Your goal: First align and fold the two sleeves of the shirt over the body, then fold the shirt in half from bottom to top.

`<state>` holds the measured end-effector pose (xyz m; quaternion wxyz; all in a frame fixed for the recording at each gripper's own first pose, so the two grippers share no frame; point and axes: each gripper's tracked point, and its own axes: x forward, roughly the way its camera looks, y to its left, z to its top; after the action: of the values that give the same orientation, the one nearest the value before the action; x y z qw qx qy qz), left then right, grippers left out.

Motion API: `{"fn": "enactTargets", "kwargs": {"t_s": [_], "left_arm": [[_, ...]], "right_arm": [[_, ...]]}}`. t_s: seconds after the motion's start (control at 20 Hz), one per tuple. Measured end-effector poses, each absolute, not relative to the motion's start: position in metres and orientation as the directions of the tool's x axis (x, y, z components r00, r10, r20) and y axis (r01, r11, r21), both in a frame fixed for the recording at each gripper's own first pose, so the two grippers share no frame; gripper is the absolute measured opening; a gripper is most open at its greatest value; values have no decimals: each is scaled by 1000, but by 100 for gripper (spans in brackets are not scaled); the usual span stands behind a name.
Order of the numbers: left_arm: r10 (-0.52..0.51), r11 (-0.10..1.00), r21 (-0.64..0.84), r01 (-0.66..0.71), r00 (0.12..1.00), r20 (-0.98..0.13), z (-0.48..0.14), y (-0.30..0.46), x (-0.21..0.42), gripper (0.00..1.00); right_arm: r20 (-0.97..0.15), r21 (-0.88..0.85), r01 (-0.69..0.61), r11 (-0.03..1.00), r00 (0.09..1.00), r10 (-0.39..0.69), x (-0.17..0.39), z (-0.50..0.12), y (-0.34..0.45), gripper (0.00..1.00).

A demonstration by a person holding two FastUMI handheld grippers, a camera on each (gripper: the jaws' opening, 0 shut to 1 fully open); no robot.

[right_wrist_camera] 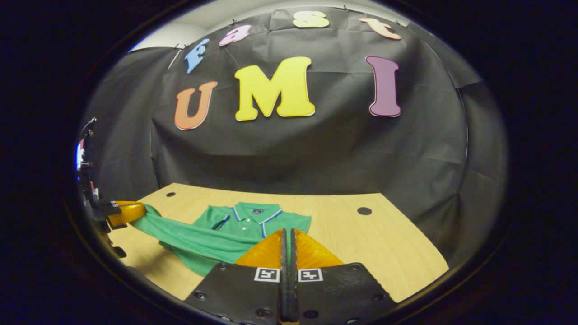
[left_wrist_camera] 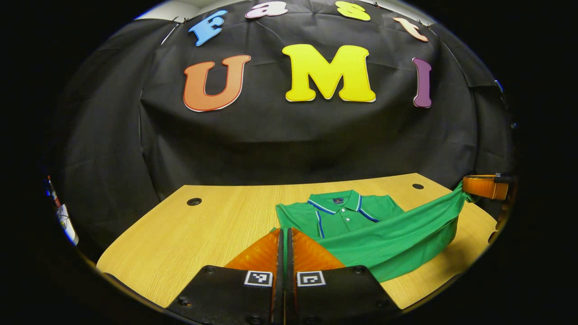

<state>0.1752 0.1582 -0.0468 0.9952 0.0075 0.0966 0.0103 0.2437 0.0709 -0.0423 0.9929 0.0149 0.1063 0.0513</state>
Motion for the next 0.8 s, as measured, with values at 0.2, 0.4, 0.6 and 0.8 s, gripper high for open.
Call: {"fn": "enactTargets", "kwargs": {"t_s": [0.2, 0.4, 0.6, 0.8], "left_arm": [[-3, 999, 32, 10, 978, -209, -37, 153, 232, 7], [9, 1000, 26, -4, 980, -198, -25, 151, 289, 7], [18, 1000, -2, -19, 978, -208, -33, 155, 345, 7], [37, 999, 0, -38, 976, -216, -51, 168, 397, 7]], "right_arm": [[-222, 30, -38, 999, 974, 44, 312, -35, 71, 0], [-230, 56, -7, 998, 973, 20, 375, -33, 79, 0], [-203, 19, 6, 1000, 979, -2, 433, -32, 80, 0], [-195, 11, 11, 1000, 981, -8, 484, -42, 81, 0]]}}
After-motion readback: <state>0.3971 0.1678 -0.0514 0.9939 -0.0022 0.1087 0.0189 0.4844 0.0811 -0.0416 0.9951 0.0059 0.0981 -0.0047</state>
